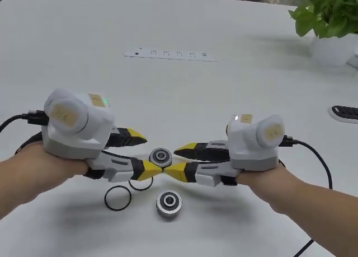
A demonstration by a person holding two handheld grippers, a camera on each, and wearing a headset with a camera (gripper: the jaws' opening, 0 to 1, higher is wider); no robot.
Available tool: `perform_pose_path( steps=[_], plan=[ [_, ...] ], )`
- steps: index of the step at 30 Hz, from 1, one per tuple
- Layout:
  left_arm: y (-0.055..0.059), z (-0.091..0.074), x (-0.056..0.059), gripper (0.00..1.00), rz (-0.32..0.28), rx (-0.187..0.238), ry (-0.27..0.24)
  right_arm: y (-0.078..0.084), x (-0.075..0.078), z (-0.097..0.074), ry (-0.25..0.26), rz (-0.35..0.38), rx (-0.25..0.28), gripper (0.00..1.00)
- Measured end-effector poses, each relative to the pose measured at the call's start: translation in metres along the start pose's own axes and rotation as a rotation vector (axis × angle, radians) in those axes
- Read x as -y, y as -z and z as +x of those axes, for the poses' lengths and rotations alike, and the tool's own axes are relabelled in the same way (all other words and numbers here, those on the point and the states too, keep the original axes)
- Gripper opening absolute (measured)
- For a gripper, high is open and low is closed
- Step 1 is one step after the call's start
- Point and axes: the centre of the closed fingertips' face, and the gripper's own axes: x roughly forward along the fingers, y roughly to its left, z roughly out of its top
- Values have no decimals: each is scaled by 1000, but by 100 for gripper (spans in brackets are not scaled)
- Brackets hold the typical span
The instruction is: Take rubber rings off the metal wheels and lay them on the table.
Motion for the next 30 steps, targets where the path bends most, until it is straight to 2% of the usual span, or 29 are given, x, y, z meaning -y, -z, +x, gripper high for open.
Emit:
perform_pose_path(
  steps=[14, 20, 21, 22, 27, 30],
  plan=[
    [-1, 13, 4, 30, 12, -12, 31, 3, 1, 1, 4, -6, -2, 28],
    [-1, 19, 4, 21, 37, -27, 33, 3, 1, 0, 5, -5, 2, 28],
    [1, 19, 4, 20, 40, -37, 30, 3, 1, 0, 5, -5, 3, 27],
    [-1, 18, 3, 19, 52, -25, 23, 3, 1, 0, 5, -5, 3, 27],
    [-1, 15, -1, 15, 34, -28, 13, 2, 0, 2, 6, -5, 6, 28],
    [-1, 15, -1, 14, 43, -30, 13, 1, 1, 4, 11, -4, 10, 28]
  ],
)
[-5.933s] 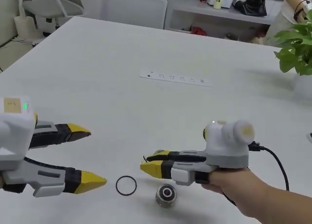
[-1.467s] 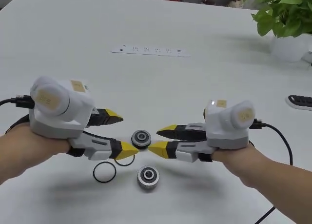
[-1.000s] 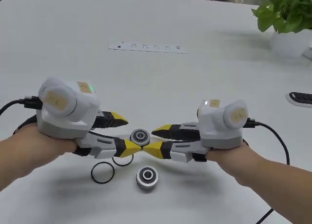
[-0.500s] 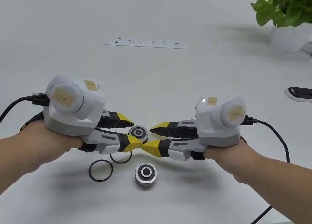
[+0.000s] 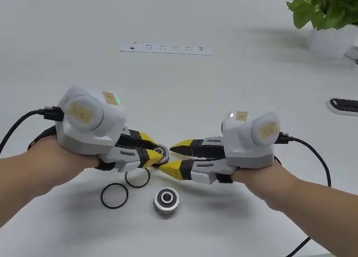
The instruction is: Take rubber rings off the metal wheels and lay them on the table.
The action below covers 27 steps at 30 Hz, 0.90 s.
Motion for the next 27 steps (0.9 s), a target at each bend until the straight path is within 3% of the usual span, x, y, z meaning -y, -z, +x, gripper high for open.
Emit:
perform_pose_path(
  steps=[16, 20, 27],
  plan=[
    [0, 3, 1, 14, -17, 1, -35, -4, -4, 16, 14, -26, 1, 31],
    [0, 3, 1, 14, -20, 3, -38, -4, -2, 14, 26, -59, -9, 28],
    [0, 4, 0, 14, -27, 8, -44, -2, 0, 8, 34, -50, -7, 24]
  ],
)
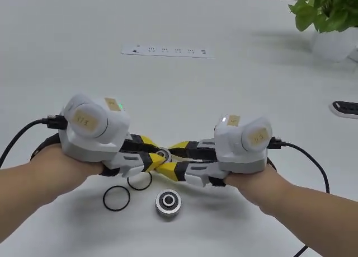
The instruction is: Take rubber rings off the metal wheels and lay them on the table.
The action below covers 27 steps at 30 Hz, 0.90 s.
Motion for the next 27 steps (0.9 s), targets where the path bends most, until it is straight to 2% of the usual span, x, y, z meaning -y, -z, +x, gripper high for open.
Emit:
perform_pose_path(
  steps=[9, 12, 13, 20, 23, 27],
  plan=[
    [1, 1, -1, 14, -6, 2, -2, 4, 1, -7, -3, 10, -12, 19],
    [0, 1, 0, 13, -8, 1, -3, 10, 3, -9, 2, 20, -29, 13],
    [0, 1, 0, 13, -9, 1, -3, 10, 3, -10, -5, 45, -19, 12],
    [0, 1, 1, 13, -18, 2, -7, 9, 3, -10, -4, 44, -25, 10],
    [0, 1, 1, 13, -17, 2, -10, 12, 4, -11, -1, 60, -30, 5],
    [0, 1, 1, 13, -18, 2, -12, 11, 4, -11, 2, 69, -33, 4]
  ],
)
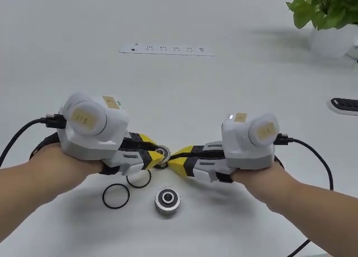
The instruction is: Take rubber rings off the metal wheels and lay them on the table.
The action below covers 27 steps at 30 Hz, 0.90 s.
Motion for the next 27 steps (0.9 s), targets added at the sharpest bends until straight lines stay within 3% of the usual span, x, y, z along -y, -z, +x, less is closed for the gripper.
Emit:
perform_pose_path(
  steps=[18, 20, 27],
  plan=[
    [1, 0, -2, 13, 21, -7, -23, 0, 5, -1, 28, 141, 3, 0],
    [1, 0, -1, 13, 23, -10, -29, 0, 5, -1, 41, 119, -5, 0],
    [2, 1, -2, 13, 25, -15, -39, -1, 2, -1, 92, -70, -74, 0]
  ],
)
